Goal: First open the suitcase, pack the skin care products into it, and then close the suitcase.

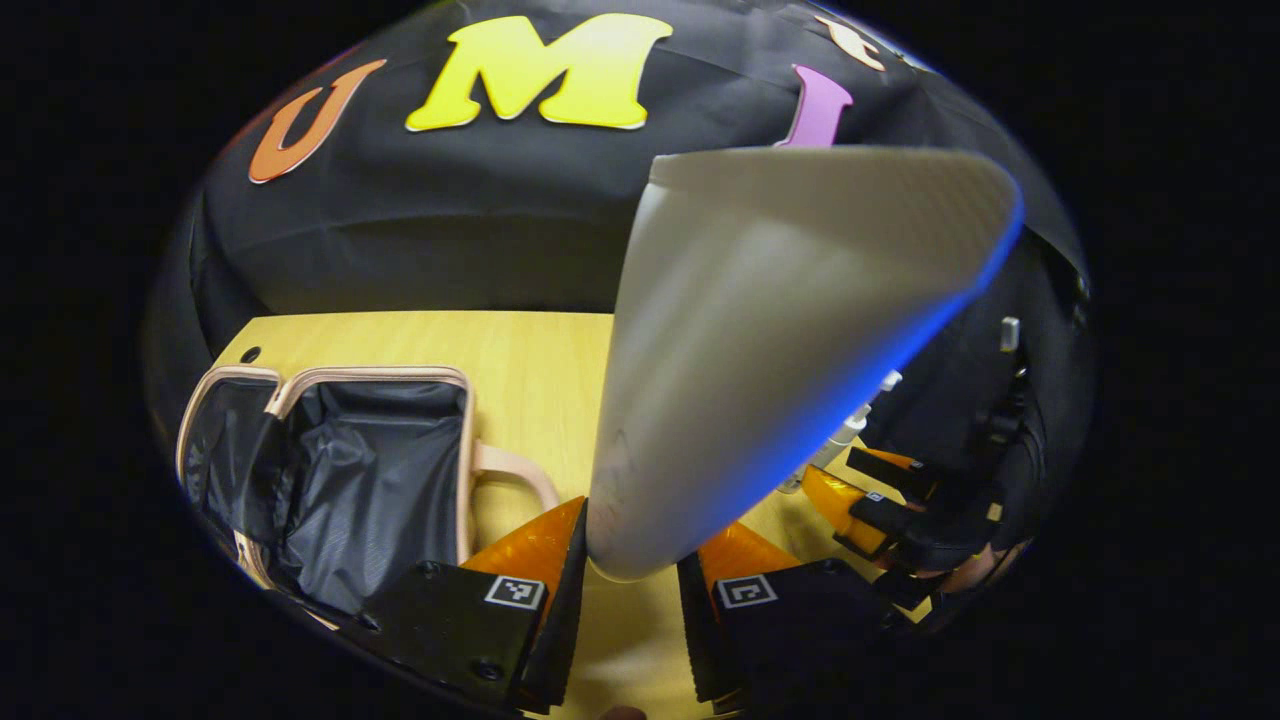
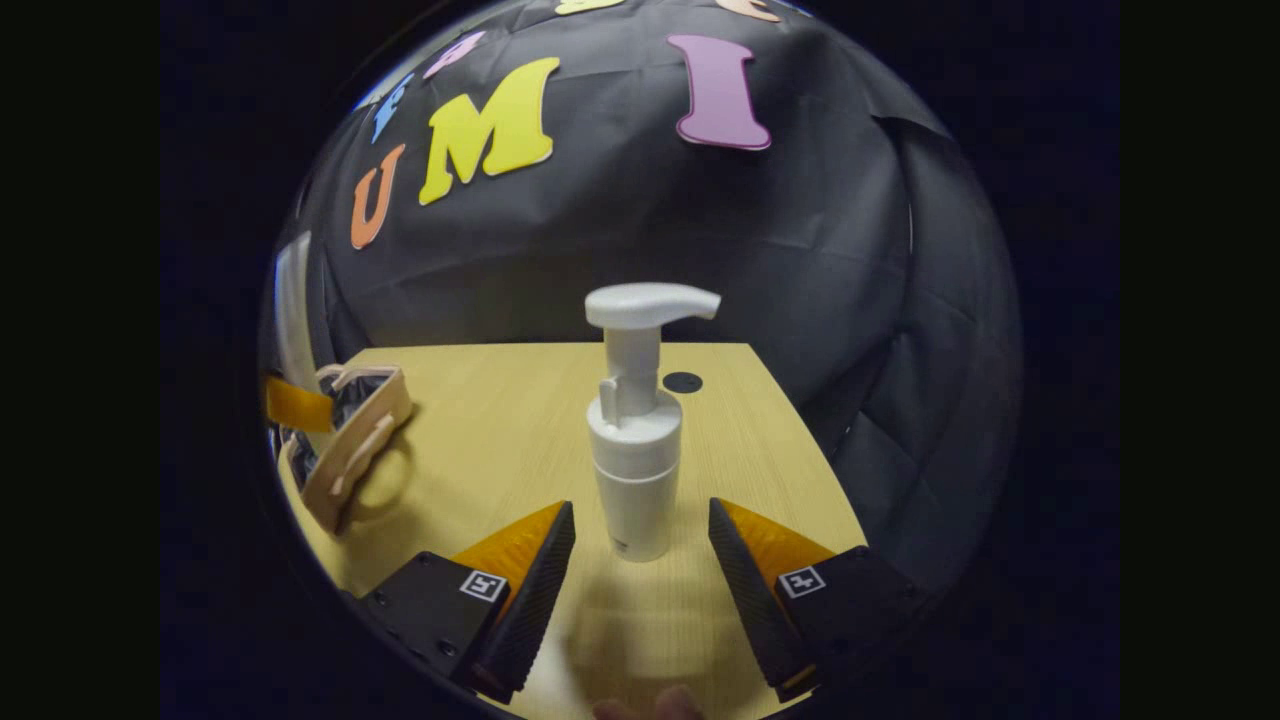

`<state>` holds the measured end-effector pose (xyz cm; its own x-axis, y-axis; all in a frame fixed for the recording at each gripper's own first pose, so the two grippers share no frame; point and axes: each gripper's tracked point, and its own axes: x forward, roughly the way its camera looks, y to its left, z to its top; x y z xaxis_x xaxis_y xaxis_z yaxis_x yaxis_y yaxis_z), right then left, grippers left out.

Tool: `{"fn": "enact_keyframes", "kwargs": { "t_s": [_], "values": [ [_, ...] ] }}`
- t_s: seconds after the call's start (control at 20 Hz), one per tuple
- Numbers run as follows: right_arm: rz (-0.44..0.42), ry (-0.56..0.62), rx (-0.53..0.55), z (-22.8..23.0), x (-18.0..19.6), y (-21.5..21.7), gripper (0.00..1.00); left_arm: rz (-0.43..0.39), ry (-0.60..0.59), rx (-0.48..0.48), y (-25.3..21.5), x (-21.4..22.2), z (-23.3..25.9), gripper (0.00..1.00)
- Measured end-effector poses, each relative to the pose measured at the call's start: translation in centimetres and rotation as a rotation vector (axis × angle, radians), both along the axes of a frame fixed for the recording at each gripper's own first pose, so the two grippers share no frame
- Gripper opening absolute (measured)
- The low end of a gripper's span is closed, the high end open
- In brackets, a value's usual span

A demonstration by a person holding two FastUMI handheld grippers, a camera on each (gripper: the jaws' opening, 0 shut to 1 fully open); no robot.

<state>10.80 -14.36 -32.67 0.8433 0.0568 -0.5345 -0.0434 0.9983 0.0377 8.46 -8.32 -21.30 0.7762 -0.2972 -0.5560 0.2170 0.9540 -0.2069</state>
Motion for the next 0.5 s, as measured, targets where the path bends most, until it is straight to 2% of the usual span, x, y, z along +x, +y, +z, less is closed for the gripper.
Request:
{"fn": "enact_keyframes", "kwargs": {
  "t_s": [0.05,0.1,0.2,0.3,0.35,0.5],
  "values": [
    [0.006,0.009,0.005,-1.0,1.3,0.2,0.80,0.034,-0.003,0.019,1.8,-0.3,0.4,0.48],
    [0.007,0.013,0.010,-1.4,1.7,0.4,0.76,0.043,-0.002,0.021,2.5,-0.5,0.6,0.48],
    [0.014,0.024,0.002,-2.3,2.2,0.9,0.62,0.076,0.001,0.049,4.9,-1.1,0.7,0.48],
    [0.006,0.022,-0.022,-2.7,2.7,0.6,0.60,0.099,0.011,0.045,6.3,-1.4,0.8,0.48],
    [0.017,0.022,-0.027,-2.6,2.8,0.8,0.51,0.114,0.018,0.046,7.7,-1.7,0.8,0.48],
    [0.022,0.050,-0.042,-2.0,2.2,0.7,0.48,0.129,0.018,0.041,11.2,-2.0,1.3,0.48]
  ]
}}
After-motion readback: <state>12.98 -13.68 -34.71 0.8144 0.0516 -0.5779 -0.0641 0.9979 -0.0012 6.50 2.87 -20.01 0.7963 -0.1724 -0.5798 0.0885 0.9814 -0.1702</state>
